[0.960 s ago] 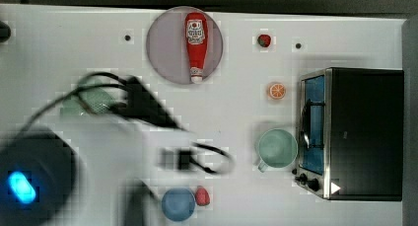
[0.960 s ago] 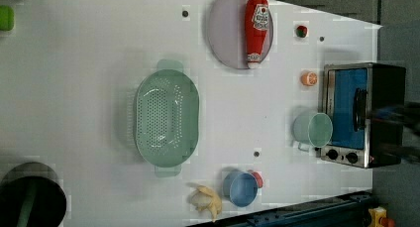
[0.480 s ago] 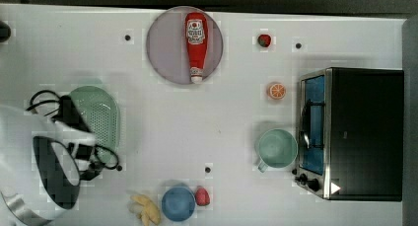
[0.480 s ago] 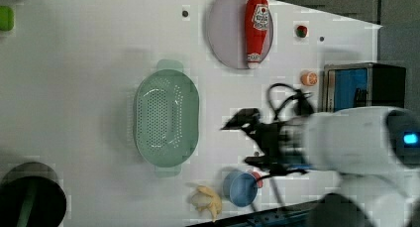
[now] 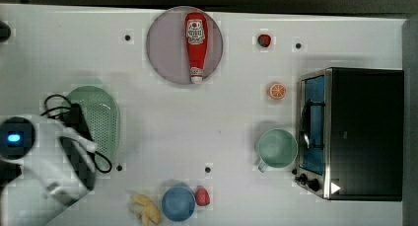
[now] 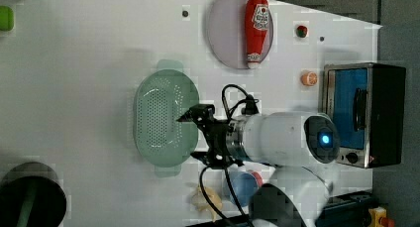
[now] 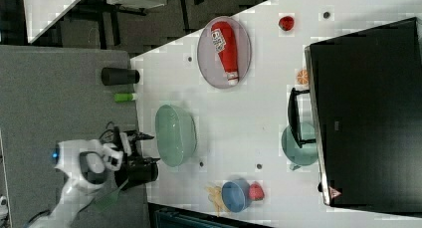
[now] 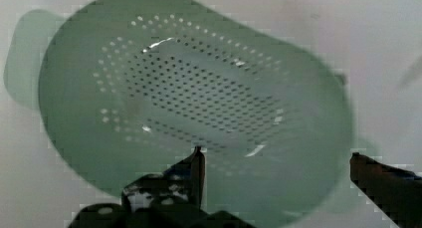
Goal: Drag strainer left to right.
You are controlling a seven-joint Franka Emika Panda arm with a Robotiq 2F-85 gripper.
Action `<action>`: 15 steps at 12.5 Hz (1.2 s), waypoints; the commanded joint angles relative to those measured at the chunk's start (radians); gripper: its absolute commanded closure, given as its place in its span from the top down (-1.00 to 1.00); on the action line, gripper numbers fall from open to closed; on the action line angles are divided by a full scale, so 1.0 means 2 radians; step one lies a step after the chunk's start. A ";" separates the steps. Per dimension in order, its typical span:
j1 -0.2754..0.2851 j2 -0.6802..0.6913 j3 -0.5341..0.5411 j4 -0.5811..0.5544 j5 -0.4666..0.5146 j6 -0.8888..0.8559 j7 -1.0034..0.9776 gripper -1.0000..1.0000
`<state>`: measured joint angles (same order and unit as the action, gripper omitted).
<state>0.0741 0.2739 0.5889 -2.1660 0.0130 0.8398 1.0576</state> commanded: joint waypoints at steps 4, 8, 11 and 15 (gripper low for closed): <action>-0.012 0.092 -0.034 -0.035 0.008 0.142 0.063 1.00; 0.027 0.131 -0.083 -0.031 0.007 0.194 0.063 1.00; 0.050 0.133 -0.110 -0.034 0.006 0.197 0.063 1.00; 0.050 0.130 -0.138 -0.037 0.005 0.197 0.062 1.00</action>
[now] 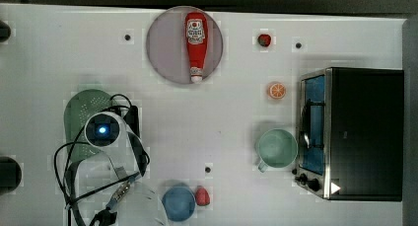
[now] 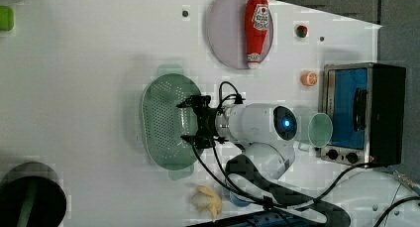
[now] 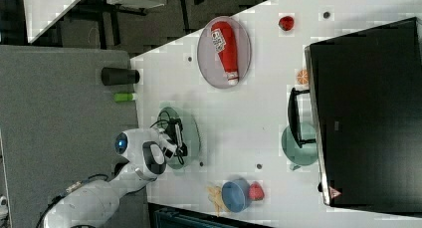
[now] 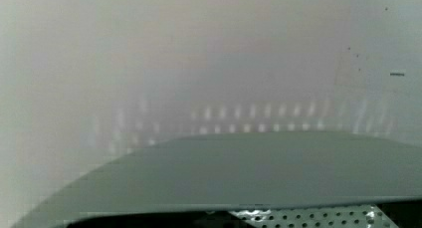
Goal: Drag strainer left to right.
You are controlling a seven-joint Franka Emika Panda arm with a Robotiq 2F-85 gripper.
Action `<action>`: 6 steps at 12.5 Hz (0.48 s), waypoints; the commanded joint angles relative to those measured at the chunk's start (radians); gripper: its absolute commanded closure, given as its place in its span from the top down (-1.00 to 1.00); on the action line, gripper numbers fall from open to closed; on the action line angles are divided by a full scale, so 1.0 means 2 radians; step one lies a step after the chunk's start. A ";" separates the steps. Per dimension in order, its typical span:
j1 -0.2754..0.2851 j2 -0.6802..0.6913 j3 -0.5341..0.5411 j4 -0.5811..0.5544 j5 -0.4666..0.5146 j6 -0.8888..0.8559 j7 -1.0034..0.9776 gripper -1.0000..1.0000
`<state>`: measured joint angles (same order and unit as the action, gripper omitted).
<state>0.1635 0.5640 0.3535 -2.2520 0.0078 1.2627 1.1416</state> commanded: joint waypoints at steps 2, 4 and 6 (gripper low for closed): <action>0.004 -0.018 -0.036 0.002 0.008 -0.014 0.017 1.00; 0.004 -0.021 -0.052 0.002 0.008 -0.014 0.017 1.00; 0.003 -0.025 -0.066 0.000 0.008 -0.015 0.015 1.00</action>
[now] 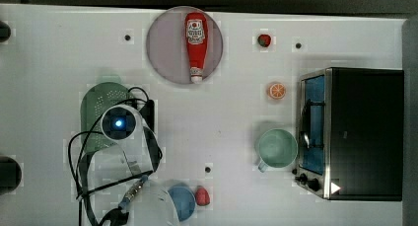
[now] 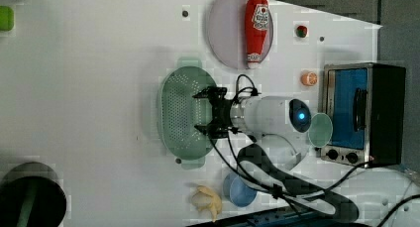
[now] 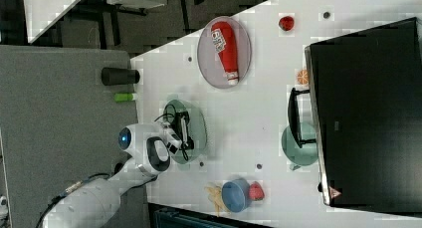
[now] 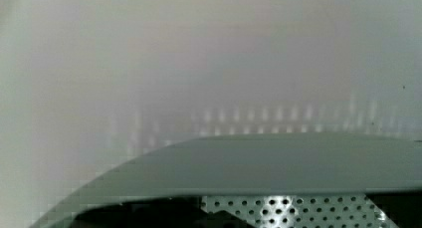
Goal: Drag strainer left to right.
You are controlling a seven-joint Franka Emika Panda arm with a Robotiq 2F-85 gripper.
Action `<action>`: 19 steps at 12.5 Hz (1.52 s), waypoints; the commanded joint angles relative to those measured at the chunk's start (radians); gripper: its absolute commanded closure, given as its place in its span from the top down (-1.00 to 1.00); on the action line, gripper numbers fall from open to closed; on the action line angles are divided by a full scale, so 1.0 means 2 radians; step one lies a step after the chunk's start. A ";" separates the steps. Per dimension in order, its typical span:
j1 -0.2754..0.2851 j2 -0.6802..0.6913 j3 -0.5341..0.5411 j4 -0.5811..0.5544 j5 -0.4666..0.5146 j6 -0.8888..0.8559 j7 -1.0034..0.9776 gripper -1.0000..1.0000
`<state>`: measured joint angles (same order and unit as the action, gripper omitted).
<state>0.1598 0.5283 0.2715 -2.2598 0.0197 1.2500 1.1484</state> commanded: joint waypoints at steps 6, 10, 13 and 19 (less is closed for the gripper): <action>-0.005 -0.026 -0.064 -0.021 0.002 -0.013 -0.045 1.00; -0.016 -0.042 -0.090 -0.049 0.001 -0.015 -0.065 1.00; -0.021 -0.053 -0.115 -0.065 0.001 -0.015 -0.107 1.00; -0.022 -0.057 -0.187 -0.076 0.001 -0.015 -0.168 1.00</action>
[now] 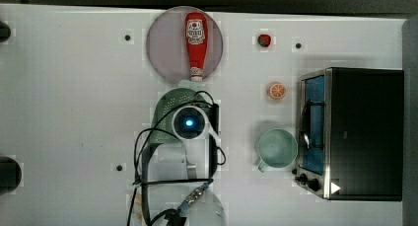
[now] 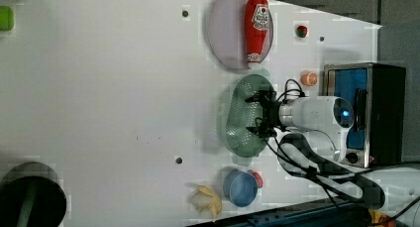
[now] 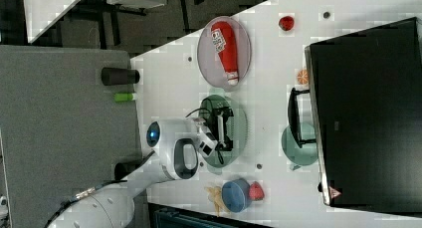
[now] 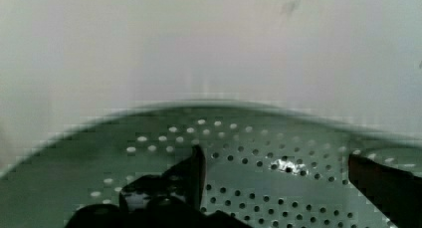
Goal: Drag strainer left to right.
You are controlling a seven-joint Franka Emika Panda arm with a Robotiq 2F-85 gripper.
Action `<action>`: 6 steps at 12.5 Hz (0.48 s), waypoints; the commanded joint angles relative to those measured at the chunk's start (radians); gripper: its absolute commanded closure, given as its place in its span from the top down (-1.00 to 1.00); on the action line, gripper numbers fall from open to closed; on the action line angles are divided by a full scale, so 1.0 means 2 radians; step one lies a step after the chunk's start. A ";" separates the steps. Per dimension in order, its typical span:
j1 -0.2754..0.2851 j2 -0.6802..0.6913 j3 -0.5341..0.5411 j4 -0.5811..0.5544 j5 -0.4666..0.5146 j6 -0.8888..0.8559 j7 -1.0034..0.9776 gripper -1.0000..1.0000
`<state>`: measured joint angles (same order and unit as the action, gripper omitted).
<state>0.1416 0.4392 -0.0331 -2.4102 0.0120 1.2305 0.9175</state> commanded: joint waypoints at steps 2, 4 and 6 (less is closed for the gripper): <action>-0.014 -0.013 -0.059 -0.003 0.005 -0.005 -0.087 1.00; -0.014 -0.013 -0.083 -0.002 0.005 -0.004 -0.111 1.00; -0.014 -0.013 -0.103 -0.002 0.005 -0.003 -0.128 1.00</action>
<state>0.1197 0.4373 -0.2354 -2.4082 0.0379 1.2500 0.7358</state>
